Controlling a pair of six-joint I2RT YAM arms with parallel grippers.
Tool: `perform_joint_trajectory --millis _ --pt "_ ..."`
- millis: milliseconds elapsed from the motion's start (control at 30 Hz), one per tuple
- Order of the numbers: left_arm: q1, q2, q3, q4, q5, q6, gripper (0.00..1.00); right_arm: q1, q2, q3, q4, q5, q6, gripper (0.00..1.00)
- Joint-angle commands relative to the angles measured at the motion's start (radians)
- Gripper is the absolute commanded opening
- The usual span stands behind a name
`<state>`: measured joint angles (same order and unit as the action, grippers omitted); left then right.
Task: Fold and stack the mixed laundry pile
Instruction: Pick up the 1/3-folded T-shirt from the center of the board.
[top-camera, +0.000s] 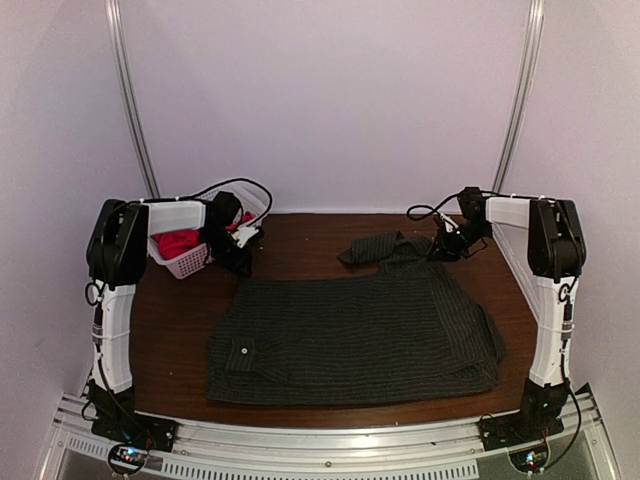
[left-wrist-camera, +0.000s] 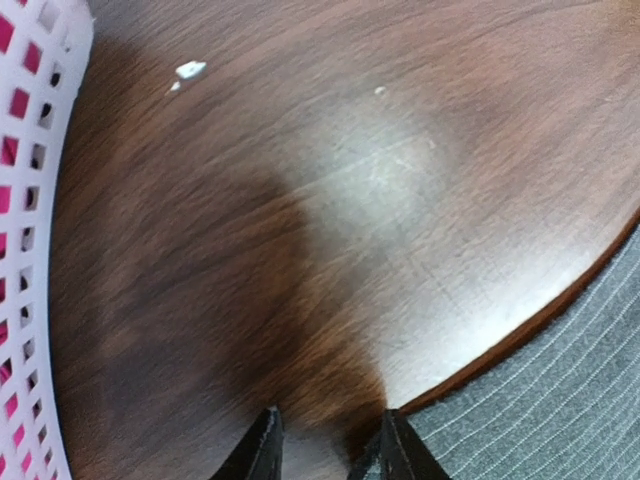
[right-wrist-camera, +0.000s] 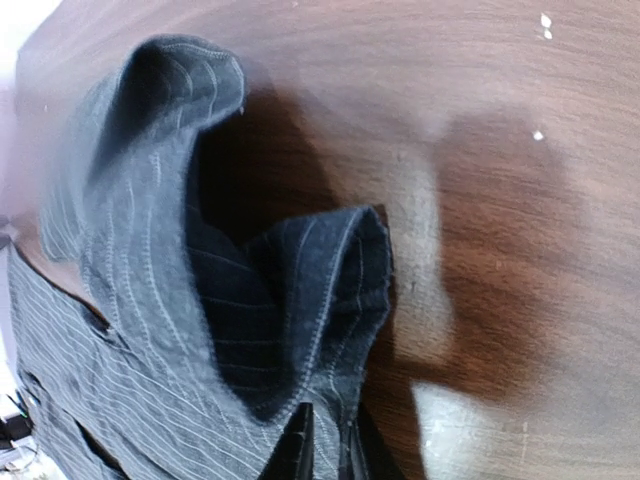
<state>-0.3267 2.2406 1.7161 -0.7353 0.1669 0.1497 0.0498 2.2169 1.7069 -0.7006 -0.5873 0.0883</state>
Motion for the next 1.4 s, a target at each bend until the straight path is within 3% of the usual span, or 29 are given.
perform_joint_trajectory --millis 0,467,733,867,1167,1367 --pt "0.012 0.022 0.027 -0.011 0.094 0.044 0.36 -0.009 -0.005 0.039 0.000 -0.030 0.015 0.23" --pt "0.012 -0.009 -0.040 -0.044 0.022 0.068 0.36 -0.013 0.076 0.103 -0.074 -0.028 0.001 0.24" --pt "0.020 -0.027 -0.076 -0.087 0.043 0.068 0.35 -0.012 0.075 0.113 -0.092 -0.032 -0.011 0.18" --pt "0.021 -0.036 -0.100 -0.086 0.045 0.063 0.28 -0.011 0.076 0.115 -0.094 -0.041 -0.015 0.01" --pt "0.034 -0.061 -0.066 -0.065 0.057 0.060 0.00 -0.012 0.041 0.125 -0.092 -0.049 -0.012 0.00" --pt "0.035 -0.100 -0.060 -0.006 0.093 0.056 0.00 -0.018 0.005 0.136 -0.091 -0.043 -0.009 0.00"
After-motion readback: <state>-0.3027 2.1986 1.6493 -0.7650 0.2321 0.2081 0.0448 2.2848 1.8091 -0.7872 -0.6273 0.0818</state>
